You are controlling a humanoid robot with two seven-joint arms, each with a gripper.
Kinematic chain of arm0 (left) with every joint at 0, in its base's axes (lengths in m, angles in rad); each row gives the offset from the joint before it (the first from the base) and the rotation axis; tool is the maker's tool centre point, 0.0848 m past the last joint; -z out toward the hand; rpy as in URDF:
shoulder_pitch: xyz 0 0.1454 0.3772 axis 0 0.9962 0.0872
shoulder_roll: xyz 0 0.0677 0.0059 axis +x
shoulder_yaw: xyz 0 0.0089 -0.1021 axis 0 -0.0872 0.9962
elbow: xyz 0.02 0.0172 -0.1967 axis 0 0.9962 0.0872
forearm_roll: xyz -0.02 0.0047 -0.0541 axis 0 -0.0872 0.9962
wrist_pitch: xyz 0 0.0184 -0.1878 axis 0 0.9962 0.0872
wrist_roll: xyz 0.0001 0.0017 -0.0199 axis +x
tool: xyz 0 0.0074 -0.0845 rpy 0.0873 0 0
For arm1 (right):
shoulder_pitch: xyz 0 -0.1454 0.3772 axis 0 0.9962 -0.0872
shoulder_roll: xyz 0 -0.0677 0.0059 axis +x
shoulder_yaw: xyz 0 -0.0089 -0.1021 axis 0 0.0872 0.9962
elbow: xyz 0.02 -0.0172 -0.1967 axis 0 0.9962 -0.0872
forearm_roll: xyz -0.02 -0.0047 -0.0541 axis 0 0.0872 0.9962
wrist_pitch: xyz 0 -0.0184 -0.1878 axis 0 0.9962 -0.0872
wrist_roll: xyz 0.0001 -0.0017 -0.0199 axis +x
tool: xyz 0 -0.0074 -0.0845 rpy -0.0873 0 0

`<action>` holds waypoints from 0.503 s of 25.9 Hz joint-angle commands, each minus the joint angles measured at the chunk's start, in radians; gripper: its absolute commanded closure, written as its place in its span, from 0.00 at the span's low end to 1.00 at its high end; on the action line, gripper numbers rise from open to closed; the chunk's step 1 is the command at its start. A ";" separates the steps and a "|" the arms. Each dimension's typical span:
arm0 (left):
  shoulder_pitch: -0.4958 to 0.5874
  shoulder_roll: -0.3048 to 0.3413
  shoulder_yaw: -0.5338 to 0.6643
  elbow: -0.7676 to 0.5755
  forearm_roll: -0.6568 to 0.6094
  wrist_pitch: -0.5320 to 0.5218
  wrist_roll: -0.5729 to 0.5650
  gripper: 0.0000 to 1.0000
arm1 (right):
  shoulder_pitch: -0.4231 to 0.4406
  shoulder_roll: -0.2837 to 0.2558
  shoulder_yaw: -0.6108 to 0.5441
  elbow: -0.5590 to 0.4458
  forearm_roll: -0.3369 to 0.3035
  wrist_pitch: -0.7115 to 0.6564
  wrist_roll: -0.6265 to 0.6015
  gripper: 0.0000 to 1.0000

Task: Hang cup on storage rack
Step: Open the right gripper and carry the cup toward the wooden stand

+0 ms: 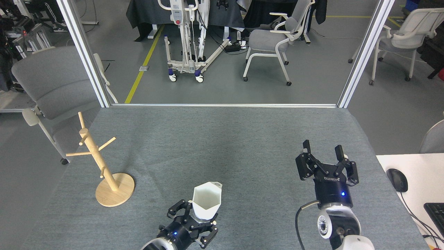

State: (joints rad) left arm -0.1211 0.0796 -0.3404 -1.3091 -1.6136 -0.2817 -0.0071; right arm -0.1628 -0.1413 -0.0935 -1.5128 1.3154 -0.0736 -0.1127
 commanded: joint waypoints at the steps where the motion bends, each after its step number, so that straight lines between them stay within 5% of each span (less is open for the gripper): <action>1: 0.118 0.046 0.120 -0.096 0.000 0.002 0.001 1.00 | 0.063 -0.020 -0.097 -0.004 -0.001 -0.144 0.038 0.01; 7: 0.207 0.097 0.353 -0.125 0.000 -0.010 0.009 1.00 | 0.169 -0.015 -0.121 -0.050 0.004 -0.215 0.038 0.01; 13: 0.250 0.155 0.572 -0.104 0.000 -0.005 0.009 1.00 | 0.171 -0.023 -0.121 -0.049 0.001 -0.210 0.038 0.01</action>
State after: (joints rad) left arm 0.1161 0.2178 0.1193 -1.4254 -1.6139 -0.2902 0.0055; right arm 0.0036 -0.1605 -0.2131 -1.5606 1.3178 -0.2828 -0.0749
